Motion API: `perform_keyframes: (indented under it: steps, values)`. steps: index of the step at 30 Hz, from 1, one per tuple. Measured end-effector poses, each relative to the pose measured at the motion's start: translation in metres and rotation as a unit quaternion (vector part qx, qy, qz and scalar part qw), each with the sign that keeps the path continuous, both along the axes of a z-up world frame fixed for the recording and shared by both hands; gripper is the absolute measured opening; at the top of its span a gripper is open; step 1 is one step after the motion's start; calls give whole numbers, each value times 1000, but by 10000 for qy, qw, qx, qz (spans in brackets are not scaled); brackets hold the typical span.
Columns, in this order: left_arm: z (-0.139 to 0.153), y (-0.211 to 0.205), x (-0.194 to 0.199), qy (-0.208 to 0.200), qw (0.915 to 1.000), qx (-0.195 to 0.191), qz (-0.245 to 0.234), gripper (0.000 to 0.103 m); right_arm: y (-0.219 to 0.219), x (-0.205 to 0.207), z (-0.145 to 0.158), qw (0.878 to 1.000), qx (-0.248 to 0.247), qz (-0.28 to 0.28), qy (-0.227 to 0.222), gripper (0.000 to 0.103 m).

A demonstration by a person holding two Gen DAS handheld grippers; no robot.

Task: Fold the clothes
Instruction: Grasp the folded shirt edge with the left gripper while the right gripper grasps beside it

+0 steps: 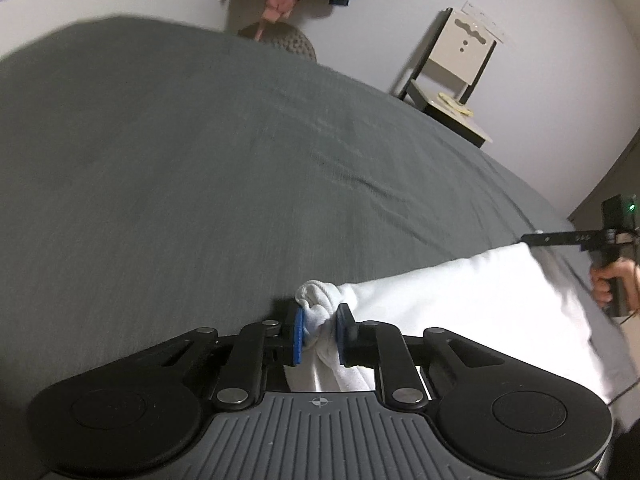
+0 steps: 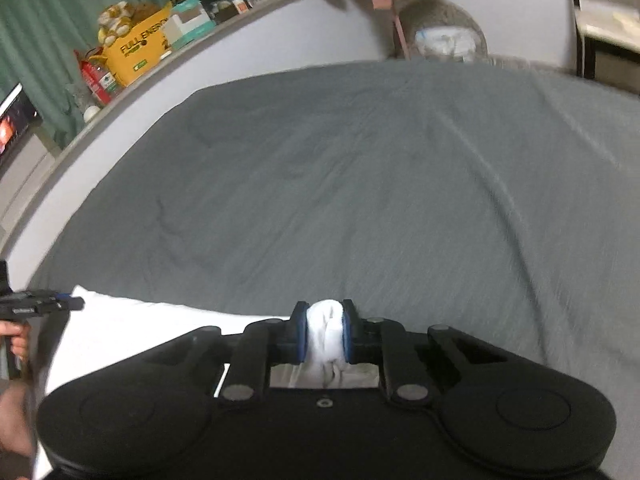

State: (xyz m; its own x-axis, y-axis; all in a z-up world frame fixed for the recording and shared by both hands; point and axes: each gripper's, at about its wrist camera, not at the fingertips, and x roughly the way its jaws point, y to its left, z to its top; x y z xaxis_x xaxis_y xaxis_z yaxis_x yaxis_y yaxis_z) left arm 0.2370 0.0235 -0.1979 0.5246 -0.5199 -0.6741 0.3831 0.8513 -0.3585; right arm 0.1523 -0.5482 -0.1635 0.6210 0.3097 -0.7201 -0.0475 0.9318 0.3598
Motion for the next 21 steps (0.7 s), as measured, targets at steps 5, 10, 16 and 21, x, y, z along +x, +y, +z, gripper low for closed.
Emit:
perform_keyframes:
  steps: [5,10,16,21]
  values:
    - [16,-1,-1,-371,9991,190,68,14,2,1,17,9993,-200,-181,-272,13]
    - [43,4,28,-749,9966,168,293,14,0,22,37,9978,-297,-336,-489,13]
    - [76,1,93,-1394,9872,281,721,14,4,68,55,9924,-497,-814,-784,13]
    - [82,-2,90,-1694,9843,311,386,15,7,51,57,9900,-484,-711,-1118,13]
